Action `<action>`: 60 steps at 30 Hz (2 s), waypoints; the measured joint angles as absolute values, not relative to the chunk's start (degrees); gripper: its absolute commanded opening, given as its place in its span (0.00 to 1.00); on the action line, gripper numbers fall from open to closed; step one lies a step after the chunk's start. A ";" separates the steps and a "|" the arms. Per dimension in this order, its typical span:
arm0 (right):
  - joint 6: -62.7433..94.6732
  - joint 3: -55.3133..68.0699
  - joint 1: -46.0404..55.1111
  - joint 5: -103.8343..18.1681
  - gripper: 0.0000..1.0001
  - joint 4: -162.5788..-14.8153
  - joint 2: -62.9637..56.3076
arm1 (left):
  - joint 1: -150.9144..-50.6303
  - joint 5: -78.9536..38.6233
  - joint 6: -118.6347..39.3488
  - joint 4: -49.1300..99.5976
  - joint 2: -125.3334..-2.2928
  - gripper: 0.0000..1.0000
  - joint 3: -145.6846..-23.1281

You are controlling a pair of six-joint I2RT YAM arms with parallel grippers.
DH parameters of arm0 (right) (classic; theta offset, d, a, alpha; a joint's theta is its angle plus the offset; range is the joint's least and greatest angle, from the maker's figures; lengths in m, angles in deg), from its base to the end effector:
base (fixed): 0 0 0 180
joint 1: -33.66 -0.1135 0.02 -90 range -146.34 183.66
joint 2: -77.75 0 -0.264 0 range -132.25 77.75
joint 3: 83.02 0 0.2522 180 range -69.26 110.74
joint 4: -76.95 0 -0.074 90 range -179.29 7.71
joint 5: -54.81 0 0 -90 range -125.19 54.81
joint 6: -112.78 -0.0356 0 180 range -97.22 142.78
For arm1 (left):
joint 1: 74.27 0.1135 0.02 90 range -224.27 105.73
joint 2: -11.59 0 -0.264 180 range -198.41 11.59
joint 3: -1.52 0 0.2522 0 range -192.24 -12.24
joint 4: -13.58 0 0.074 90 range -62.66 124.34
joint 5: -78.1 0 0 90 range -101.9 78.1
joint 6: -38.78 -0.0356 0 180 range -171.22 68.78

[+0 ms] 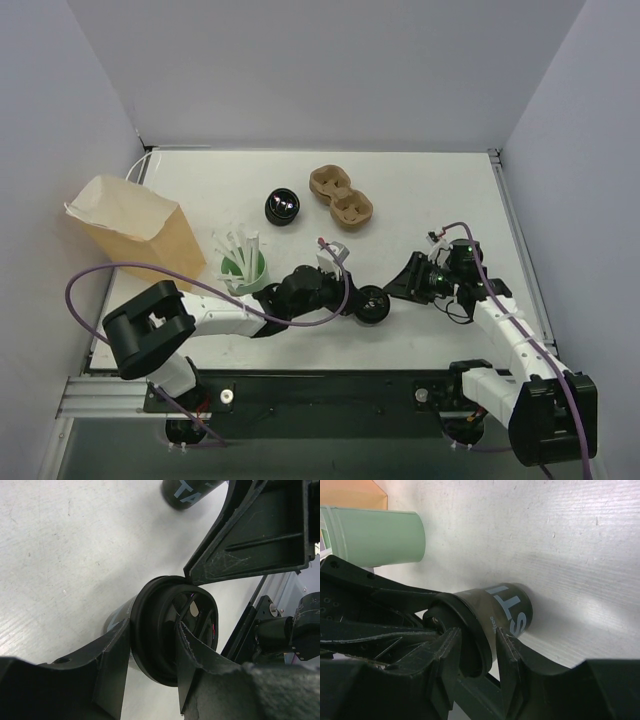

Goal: Pack the takeout coffee

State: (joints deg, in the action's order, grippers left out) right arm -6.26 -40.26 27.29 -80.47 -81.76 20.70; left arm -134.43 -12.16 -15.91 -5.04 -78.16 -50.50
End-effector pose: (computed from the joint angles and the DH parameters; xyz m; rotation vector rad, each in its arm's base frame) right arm 0.1973 0.0475 0.2152 -0.0299 2.2305 1.2076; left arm 0.1600 -0.2793 0.1873 0.4491 2.0226 -1.0946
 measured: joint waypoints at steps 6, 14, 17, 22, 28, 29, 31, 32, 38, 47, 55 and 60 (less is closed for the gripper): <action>-6.32 -40.26 28.91 -80.64 0.32 -82.24 20.43 | -134.17 -13.31 -16.37 -6.97 -79.63 0.33 -50.93; -5.47 -40.44 32.21 -82.57 0.32 -82.62 19.19 | -132.31 -17.16 -16.74 -10.14 -81.73 0.33 -51.00; -5.67 -41.88 32.23 -83.99 0.32 -84.45 18.71 | -131.48 -18.80 -16.72 -11.10 -82.71 0.33 -51.39; -6.32 -43.06 32.51 -85.26 0.30 -87.49 17.92 | -130.54 -20.77 -16.48 -12.32 -84.26 0.33 -52.07; -8.60 -44.85 32.62 -85.85 0.22 -92.14 16.98 | -129.98 -21.40 -15.89 -13.44 -85.09 0.33 -52.18; -9.32 -45.51 32.73 -86.00 0.21 -93.26 17.00 | -129.98 -21.29 -15.87 -13.48 -85.09 0.33 -52.14; -11.70 -47.69 32.97 -86.65 0.20 -96.82 17.50 | -129.98 -20.90 -15.74 -13.76 -85.07 0.33 -51.92; -12.90 -49.42 33.02 -86.70 0.20 -99.16 18.20 | -129.98 -20.55 -15.56 -13.92 -85.00 0.33 -51.70; -18.41 -57.03 33.08 -86.20 0.17 -110.53 22.42 | -130.61 -18.14 -15.02 -14.79 -84.02 0.33 -50.06; -24.18 -59.74 26.07 -75.88 0.17 -116.56 25.90 | -131.37 -13.44 -11.06 -17.57 -83.32 0.33 -47.18; -25.80 -59.89 23.12 -69.80 0.30 -115.77 28.67 | -133.08 -9.88 -7.61 -17.20 -82.80 0.33 -47.22; -23.37 -52.09 24.17 -69.93 0.40 -104.71 27.45 | -134.26 -8.55 -5.75 -12.61 -82.84 0.33 -49.75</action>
